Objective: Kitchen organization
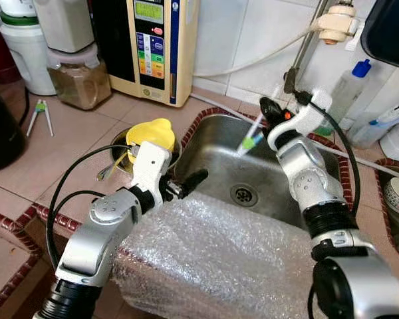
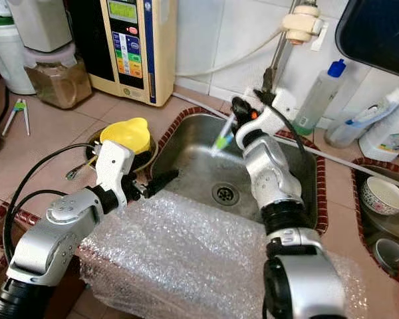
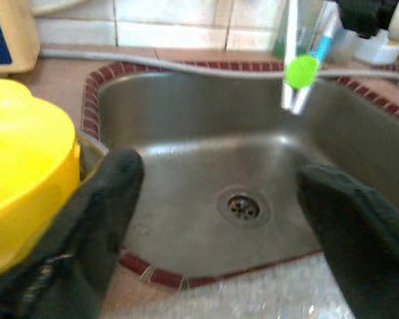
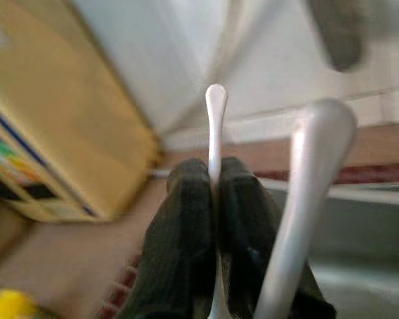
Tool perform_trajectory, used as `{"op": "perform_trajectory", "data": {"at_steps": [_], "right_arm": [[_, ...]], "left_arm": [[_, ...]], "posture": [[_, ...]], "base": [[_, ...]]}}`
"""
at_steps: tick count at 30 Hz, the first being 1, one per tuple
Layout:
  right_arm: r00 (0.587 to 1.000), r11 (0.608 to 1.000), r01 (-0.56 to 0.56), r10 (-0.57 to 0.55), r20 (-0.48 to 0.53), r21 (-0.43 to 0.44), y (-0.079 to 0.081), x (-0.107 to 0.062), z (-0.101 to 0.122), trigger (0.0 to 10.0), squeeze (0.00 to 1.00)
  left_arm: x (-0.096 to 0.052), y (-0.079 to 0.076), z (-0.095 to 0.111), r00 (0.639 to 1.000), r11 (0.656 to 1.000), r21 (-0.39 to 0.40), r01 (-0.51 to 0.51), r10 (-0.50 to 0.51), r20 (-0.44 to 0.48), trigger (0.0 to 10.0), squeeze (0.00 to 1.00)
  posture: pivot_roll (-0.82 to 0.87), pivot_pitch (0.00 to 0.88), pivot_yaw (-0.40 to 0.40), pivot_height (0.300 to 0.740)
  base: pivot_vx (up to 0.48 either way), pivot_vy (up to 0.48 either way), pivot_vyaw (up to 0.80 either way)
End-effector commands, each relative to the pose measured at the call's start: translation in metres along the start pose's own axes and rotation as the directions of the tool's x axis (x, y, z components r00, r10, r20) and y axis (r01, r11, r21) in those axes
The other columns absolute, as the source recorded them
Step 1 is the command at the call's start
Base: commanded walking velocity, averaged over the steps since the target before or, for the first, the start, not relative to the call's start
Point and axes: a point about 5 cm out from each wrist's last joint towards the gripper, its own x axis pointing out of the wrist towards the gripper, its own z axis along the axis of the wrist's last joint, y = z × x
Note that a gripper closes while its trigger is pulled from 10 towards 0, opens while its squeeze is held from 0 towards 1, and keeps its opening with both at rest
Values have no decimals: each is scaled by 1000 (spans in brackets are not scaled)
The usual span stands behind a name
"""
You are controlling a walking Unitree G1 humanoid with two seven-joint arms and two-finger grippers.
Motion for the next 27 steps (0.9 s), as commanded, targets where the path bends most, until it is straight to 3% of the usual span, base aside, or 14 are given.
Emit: {"op": "perform_trajectory", "data": {"at_steps": [1, 3, 4, 5, 6, 7, 13, 22, 25, 26, 27], "right_arm": [[1000, 998, 22, -22, 2, -52, -8, 0, 2, 0, 0], [999, 996, 43, -44, -16, -82, -15, -2, -3, 0, 0], [998, 993, 59, -62, -29, -103, -18, -3, -7, 1686, 0], [998, 993, 59, -62, -29, -103, -18, -3, -7, 1686, 0], [997, 991, 69, -73, -37, -117, -20, -4, -10, 3647, 216], [995, 986, 88, -95, -41, -143, -22, -5, -12, 10000, 1000], [997, 982, 39, -50, -56, -183, -16, -4, -21, 10000, 1000], [998, 978, -17, 4, -64, -206, -8, -4, -27, 10000, 1000], [996, 975, -62, 47, -75, -212, -1, -4, -30, 10000, 1000], [993, 972, -109, 98, -62, -210, 6, -5, -29, 10000, 1000], [993, 972, -109, 98, -62, -210, 6, -5, -29, 10000, 1000]], "left_arm": [[1, -3, 0, 1000, 1000, 13, 22, -21, -19, 10000, 1000], [0, -4, -2, 999, 999, 11, 31, -31, -31, 10000, 1000], [0, -5, -3, 998, 999, 17, 42, -41, -44, 10000, 1000], [0, -5, -3, 998, 999, 17, 42, -41, -44, 10000, 1000], [-1, -6, -4, 997, 999, 21, 50, -49, -52, 10000, 1000], [-1, -7, -5, 997, 998, 21, 54, -53, -56, 10000, 1000], [0, -9, -6, 994, 996, 34, 88, -85, -73, 10000, 1000], [1, -6, -3, 997, 997, 58, 60, -56, -58, 10000, 1000], [3, -1, 5, 1000, 996, 85, -8, 9, -1, 10000, 1000], [3, 9, 13, 993, 990, 90, -106, 101, 61, 10000, 1000], [3, 9, 13, 993, 990, 90, -106, 101, 61, 10000, 1000]], "posture": [[166, 77, -81, 740], [167, 76, -79, 740], [171, 75, -76, 740], [171, 75, -76, 740], [171, 75, -76, 740], [173, 75, -74, 740], [173, 68, -70, 740], [175, 61, -75, 740], [178, 61, -79, 740], [177, 63, -80, 740], [177, 63, -80, 740]], "base": [[0, 0, 0], [0, 0, 0], [0, 0, 0], [0, 0, 0], [0, 0, 0], [0, 0, 0], [0, 0, 0], [0, 0, 0], [0, 0, 0], [0, 0, 0], [0, 0, 0]]}}
